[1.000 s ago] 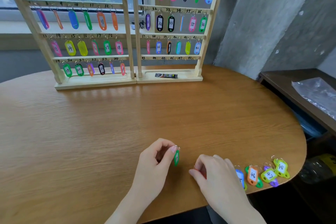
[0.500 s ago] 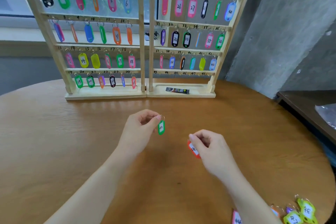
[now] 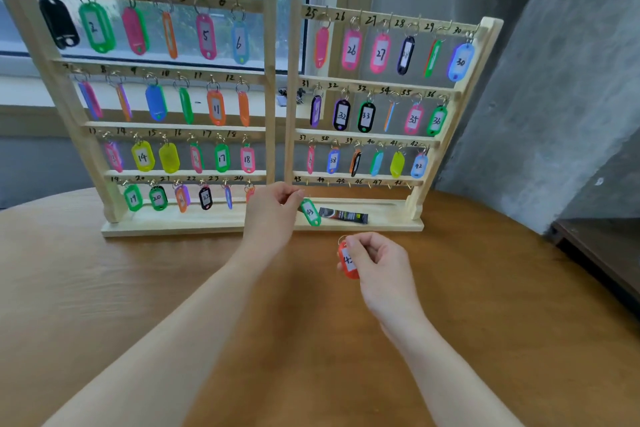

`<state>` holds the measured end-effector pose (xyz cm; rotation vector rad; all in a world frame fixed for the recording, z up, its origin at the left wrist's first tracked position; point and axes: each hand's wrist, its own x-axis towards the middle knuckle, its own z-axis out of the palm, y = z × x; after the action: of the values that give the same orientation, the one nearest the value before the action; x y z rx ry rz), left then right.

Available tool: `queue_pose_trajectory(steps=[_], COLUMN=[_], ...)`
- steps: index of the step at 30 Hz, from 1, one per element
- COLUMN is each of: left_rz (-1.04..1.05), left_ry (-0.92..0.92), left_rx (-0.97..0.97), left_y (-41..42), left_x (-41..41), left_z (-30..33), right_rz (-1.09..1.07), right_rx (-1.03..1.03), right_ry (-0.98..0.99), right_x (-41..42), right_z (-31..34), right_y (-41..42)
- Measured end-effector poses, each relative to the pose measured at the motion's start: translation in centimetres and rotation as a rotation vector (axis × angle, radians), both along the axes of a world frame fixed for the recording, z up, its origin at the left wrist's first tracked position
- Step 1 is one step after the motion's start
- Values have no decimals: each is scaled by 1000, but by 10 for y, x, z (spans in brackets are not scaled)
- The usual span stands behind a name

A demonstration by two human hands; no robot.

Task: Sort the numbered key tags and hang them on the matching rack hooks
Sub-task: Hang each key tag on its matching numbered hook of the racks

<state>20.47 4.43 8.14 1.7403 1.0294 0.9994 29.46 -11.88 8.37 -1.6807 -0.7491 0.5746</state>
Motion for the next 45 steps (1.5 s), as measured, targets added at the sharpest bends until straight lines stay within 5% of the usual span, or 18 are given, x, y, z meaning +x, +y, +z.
queue_pose_trajectory(steps=[19,31,45], left_rz=[73,25,-26], left_ry=[163,119,199], left_rx=[146,28,-7], left_y=[36,10,-23], left_x=[25,-24,-47], left_z=[-25,-39,-42], right_rz=[170,65,-89], right_rx=[123,144,-153], right_ry=[-67,-27,-285], right_x=[34,27,21], right_z=[-7,-18,-22], right_y=[96,137,136])
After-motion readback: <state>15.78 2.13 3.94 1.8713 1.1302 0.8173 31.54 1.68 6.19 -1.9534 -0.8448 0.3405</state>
